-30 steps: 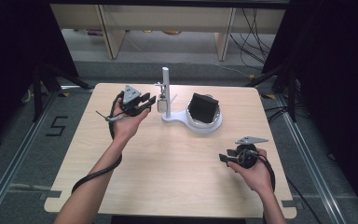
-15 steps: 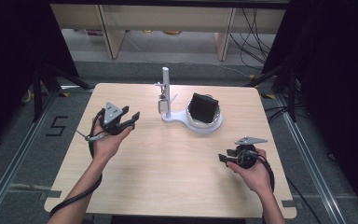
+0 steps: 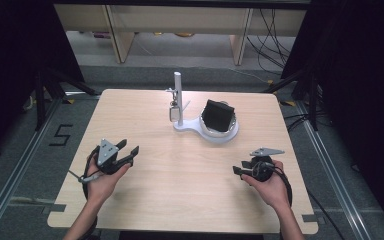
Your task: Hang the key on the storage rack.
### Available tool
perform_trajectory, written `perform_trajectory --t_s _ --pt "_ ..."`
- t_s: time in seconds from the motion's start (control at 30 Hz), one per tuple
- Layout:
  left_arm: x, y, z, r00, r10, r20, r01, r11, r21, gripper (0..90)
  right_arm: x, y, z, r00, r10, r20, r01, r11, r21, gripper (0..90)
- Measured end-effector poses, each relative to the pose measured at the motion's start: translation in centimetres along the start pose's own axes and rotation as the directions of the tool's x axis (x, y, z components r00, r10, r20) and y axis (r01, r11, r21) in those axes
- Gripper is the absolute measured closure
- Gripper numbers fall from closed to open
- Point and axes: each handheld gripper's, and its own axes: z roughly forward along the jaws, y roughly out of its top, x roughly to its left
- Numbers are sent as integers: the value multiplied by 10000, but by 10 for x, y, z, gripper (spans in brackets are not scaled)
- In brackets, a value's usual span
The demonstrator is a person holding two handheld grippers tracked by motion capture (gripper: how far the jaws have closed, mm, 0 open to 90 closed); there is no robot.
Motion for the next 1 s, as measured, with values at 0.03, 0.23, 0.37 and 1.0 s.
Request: perform_trajectory --t_s 0.03,0.23,0.37,1.0 --pt "0 -5 -2 10000 -20 -36 20 10000 17 452 -2 1 0 9999 -69 -122 70 10000 42 531" --pt "1 -23 -7 9999 -143 40 142 9999 57 439 2 -1 2 10000 -50 46 49 9998 192 526" --pt "1 -33 -10 9994 -333 -17 332 9994 -13 435 2 -3 5 9997 -216 -132 217 9998 43 522" --pt "2 -35 -9 9981 -607 -99 605 9981 -148 419 5 -7 11 9989 -409 -237 404 9990 -207 510"
